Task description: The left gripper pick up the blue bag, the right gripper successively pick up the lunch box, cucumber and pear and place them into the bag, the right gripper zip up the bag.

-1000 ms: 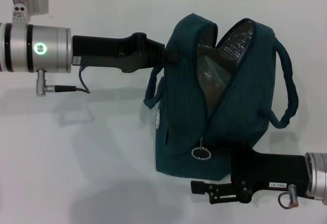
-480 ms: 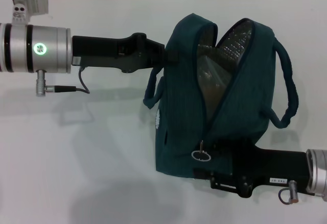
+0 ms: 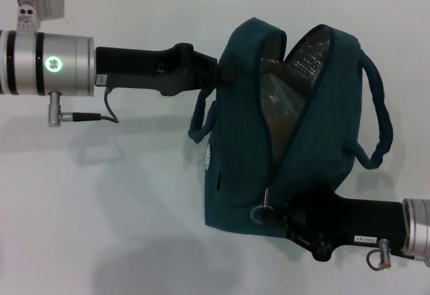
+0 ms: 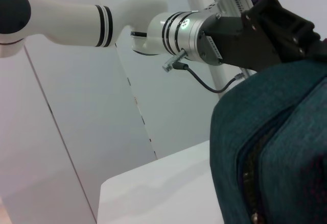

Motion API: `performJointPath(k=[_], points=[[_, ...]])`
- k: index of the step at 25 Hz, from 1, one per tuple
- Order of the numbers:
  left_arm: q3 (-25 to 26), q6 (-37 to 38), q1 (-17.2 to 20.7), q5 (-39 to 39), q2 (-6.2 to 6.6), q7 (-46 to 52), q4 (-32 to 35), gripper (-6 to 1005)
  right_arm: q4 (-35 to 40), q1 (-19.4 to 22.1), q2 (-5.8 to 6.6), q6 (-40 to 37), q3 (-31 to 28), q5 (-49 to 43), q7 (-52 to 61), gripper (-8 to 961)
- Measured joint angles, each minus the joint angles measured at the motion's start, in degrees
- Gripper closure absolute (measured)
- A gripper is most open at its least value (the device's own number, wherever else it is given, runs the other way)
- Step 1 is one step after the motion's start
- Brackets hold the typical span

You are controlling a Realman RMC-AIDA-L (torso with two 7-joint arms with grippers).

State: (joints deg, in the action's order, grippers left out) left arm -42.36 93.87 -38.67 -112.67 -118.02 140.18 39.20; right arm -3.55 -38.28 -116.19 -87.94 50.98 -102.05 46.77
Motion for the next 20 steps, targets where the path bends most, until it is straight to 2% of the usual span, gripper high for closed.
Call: performJointPath(k=[4,14,20], points=[[0.0,0.0,0.0,0.4,-0.02,0.0,0.0,946,0.0,0.1,0.0,0.0,0.0,0.1,-0.3,916],[0.0,0.0,0.4,0.6,-0.02,-0.3,0.0,945,0.3,0.3,0.0,0.2,-0.4,0.2,-0.9,924],[0.0,0.0,0.6,0.7,0.03,-0.9,0.0,945,3.7,3.7,0.0,-3.6,-0.5,1.1,-1.7,944]])
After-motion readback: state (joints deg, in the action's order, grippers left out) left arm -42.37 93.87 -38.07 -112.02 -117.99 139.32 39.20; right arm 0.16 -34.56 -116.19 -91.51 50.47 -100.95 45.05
